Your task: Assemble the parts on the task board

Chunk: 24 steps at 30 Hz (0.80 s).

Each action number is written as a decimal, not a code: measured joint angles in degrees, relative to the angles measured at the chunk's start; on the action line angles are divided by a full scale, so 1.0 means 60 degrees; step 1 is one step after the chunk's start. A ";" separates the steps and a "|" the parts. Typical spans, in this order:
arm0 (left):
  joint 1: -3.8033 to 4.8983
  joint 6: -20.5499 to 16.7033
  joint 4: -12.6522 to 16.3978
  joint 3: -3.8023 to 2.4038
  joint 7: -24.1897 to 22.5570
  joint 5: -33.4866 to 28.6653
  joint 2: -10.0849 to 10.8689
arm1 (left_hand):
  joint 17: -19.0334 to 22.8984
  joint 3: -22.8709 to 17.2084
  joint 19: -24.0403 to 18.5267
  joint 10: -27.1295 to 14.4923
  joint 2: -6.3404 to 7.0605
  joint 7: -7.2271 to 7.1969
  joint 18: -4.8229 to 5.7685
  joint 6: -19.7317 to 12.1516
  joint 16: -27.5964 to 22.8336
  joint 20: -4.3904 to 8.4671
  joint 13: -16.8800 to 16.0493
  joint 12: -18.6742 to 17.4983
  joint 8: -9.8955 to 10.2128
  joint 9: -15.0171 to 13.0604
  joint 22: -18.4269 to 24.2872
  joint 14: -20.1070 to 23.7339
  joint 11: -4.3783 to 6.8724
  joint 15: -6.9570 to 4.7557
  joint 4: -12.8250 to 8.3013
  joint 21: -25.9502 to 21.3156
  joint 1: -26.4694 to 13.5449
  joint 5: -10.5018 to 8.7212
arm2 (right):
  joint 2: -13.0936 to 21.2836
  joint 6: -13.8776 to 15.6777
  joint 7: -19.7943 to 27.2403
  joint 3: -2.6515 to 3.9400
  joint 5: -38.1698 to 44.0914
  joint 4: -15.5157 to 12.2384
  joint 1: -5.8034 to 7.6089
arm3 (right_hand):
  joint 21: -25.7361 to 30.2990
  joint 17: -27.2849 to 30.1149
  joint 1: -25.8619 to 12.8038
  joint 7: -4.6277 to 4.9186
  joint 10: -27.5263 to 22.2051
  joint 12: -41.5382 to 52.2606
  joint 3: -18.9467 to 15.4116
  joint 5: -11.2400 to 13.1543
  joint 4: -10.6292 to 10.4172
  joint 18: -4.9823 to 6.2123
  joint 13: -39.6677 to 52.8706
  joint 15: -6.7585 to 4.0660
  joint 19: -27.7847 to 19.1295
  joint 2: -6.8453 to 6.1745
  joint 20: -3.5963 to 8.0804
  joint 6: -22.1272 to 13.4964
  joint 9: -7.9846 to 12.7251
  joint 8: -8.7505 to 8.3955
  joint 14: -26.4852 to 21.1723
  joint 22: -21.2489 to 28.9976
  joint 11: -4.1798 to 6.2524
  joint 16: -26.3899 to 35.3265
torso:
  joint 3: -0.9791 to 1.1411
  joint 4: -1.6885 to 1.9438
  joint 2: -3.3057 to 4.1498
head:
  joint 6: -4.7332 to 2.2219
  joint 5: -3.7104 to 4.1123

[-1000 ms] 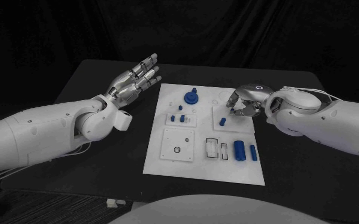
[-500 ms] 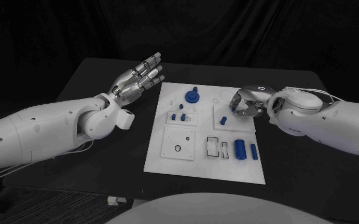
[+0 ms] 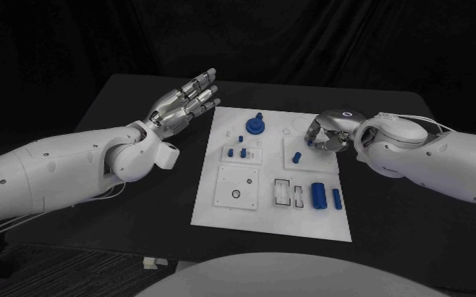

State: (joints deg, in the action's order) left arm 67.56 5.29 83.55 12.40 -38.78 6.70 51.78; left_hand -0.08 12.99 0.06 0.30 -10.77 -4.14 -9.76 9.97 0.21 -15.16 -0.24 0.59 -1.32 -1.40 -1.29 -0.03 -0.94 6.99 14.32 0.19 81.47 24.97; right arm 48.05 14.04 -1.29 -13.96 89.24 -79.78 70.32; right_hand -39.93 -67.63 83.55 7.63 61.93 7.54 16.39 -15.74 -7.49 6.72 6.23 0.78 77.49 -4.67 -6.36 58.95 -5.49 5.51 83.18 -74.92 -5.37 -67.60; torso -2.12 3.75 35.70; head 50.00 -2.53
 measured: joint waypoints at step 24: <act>-0.0016 0.0182 -0.0040 0.0000 -0.0003 0.0006 -0.0047 | 0.0004 -0.0129 0.0137 0.0134 -0.0120 0.0368 0.0000 0.0302 0.0000 -0.0205 -0.0054 0.0151 -0.0048 -0.0049 -0.0400 0.0018 -0.0371 0.0254 -0.0441 0.0042 0.0197 0.0289 | -0.0162 0.0215 -0.0006 0.0003 0.0000 0.0118 -0.0069 | 0.0343 0.0595 0.0260 0.0007 0.0726 0.0111 0.0390 0.0163 0.0258 0.0152 -0.0143 -0.0180 -0.0117 -0.0076 0.0117 0.0563 -0.0147 0.0134 -0.0180 0.0002 0.0174 0.0571 | 0.0004 -0.0001 -0.0014 | 0.0002 -0.0070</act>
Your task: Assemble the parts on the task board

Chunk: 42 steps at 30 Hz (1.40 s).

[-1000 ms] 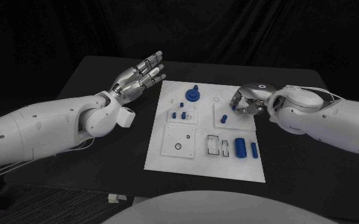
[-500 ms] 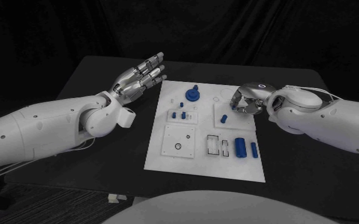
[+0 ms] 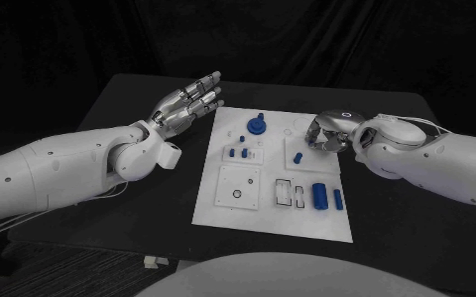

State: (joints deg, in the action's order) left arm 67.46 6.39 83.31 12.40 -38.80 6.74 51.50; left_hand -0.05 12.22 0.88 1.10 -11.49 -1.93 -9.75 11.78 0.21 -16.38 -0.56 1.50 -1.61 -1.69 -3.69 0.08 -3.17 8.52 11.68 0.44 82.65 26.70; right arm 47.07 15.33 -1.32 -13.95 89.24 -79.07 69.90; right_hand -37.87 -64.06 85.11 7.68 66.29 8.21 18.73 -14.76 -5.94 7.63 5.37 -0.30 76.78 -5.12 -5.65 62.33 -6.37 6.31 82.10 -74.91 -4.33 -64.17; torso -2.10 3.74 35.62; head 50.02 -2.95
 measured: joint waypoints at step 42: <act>-0.0010 0.0044 -0.0150 0.0002 0.0020 0.0005 -0.0055 | -0.0023 -0.0066 0.0172 0.0056 -0.0036 0.0374 0.0001 0.0374 0.0000 -0.0100 -0.0024 0.0111 -0.0078 -0.0039 -0.0290 -0.0102 -0.0055 0.0170 -0.0276 0.0143 0.0036 0.0218 | 0.1028 0.0990 0.0121 -0.0033 -0.0001 -0.1545 0.0685 | 0.0323 0.1023 0.0254 -0.0034 0.0440 -0.0159 0.0209 -0.0488 0.0294 -0.0004 -0.0177 -0.0085 -0.0189 -0.0043 0.0120 0.0306 -0.0036 0.0009 -0.0222 -0.0004 0.0090 0.1055 | 0.0003 0.0009 -0.0006 | -0.0005 -0.0315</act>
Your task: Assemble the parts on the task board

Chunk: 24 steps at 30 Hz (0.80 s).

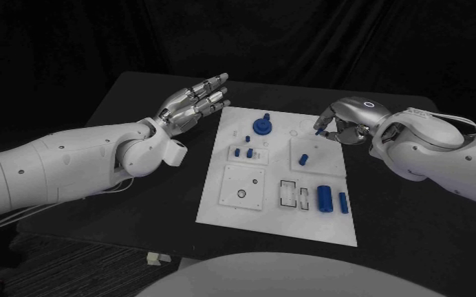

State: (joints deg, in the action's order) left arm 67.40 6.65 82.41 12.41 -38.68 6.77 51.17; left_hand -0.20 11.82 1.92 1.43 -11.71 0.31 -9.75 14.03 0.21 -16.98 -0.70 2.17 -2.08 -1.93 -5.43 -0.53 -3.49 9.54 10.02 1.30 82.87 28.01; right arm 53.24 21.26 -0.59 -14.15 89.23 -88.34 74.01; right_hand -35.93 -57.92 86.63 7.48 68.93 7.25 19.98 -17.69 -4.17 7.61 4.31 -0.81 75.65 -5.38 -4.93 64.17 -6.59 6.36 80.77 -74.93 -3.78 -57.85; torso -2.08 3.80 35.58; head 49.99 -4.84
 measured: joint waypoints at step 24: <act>-0.0078 0.0000 -0.0038 0.0002 -0.0001 0.0002 -0.0032 | 0.0024 0.0068 -0.0260 -0.0058 -0.0080 -0.0090 0.0002 -0.0528 0.0000 0.0430 0.0002 0.0000 0.0076 0.0067 0.0706 0.0086 0.0124 -0.0328 0.0015 -0.0150 -0.0080 -0.0053 | -0.1414 -0.0494 0.0012 -0.0005 0.0456 -0.1230 -0.0712 | -0.1529 -0.1375 -0.0051 0.0000 0.0069 -0.0093 0.0030 0.0045 0.0030 -0.0002 -0.0056 -0.0003 0.0446 -0.0050 0.0002 0.0000 0.0064 -0.0064 0.0480 0.0002 0.0003 -0.1490 | 0.0004 -0.0033 -0.0009 | 0.0000 -0.0210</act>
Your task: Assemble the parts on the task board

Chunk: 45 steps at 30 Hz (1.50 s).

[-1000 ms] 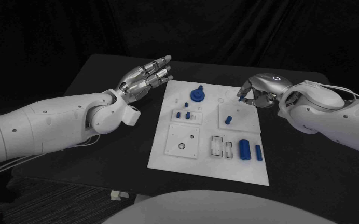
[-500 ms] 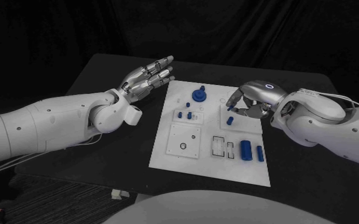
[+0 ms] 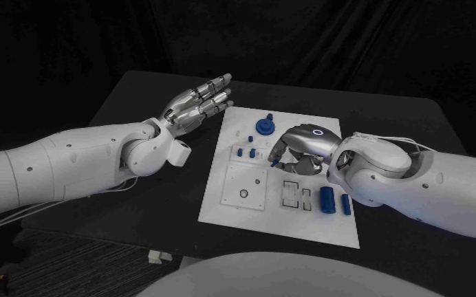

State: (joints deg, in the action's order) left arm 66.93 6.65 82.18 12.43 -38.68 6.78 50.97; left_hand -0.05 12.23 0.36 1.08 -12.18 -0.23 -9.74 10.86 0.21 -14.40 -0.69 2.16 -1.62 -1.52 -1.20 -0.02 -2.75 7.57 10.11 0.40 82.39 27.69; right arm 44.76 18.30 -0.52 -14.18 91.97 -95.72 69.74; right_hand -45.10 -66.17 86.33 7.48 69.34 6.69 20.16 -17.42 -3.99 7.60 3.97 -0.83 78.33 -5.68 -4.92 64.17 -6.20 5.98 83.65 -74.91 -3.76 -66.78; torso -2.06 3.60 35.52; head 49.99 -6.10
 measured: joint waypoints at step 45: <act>-0.0070 0.0137 -0.0019 -0.0001 0.0097 0.0001 -0.0101 | -0.0006 -0.0043 0.0037 -0.0032 -0.0037 0.0246 -0.0002 0.0169 0.0000 -0.0108 0.0002 -0.0001 0.0000 -0.0013 -0.0062 -0.0001 -0.0034 0.0072 -0.0094 0.0000 -0.0037 0.0000 | -0.1088 -0.0658 -0.0039 0.0016 0.0353 0.0645 -0.0501 | -0.0580 -0.0419 -0.0039 0.0000 0.0066 -0.0074 0.0037 -0.0017 0.0036 0.0000 0.0003 0.0001 0.0136 -0.0039 0.0001 -0.0001 0.0029 -0.0082 -0.0001 -0.0005 -0.0002 -0.0486 | -0.0005 0.0010 0.0010 | 0.0000 -0.0179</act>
State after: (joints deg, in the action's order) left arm 66.52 7.47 82.07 12.42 -38.10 6.79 50.37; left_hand -0.08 11.98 0.58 0.89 -12.40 1.25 -9.75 11.88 0.21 -15.05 -0.68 2.16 -1.62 -1.60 -1.57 -0.03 -2.95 8.00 9.55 0.40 82.17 27.70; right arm 38.23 14.35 -0.76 -14.08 94.09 -91.85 66.73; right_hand -48.59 -68.68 86.09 7.48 69.74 6.25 20.38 -17.52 -3.77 7.59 3.99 -0.82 79.14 -5.91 -4.91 64.16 -6.03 5.49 83.64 -74.94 -3.78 -69.70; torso -2.09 3.66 35.58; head 49.99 -7.17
